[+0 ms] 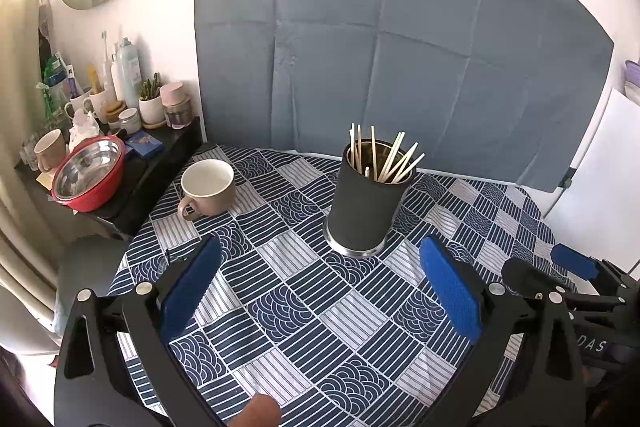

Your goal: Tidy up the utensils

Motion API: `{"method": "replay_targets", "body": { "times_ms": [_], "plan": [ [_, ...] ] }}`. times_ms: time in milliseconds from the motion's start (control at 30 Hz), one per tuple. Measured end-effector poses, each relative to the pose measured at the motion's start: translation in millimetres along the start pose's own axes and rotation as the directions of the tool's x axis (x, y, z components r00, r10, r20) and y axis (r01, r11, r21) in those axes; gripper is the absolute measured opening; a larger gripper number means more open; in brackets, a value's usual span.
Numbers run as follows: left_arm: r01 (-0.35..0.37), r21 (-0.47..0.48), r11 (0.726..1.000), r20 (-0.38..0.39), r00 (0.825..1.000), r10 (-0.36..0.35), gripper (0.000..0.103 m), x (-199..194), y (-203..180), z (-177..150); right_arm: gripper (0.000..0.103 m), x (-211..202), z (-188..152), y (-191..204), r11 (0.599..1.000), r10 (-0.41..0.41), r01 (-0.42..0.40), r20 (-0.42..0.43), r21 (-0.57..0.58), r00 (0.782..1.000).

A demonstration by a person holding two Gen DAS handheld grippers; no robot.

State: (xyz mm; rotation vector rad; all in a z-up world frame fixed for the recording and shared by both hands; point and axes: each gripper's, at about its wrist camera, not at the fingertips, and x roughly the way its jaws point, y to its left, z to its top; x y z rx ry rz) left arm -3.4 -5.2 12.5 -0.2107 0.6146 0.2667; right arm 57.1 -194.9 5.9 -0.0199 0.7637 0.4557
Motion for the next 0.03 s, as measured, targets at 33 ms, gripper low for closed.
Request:
{"method": "replay_targets", "body": {
  "times_ms": [33],
  "plan": [
    [0.002, 0.000, 1.000, -0.001, 1.000, -0.002, 0.097, 0.2, 0.4, 0.2, 0.095, 0.3, 0.7, -0.1, 1.000, 0.001, -0.001, -0.001, -0.001, 1.000]
  ]
}}
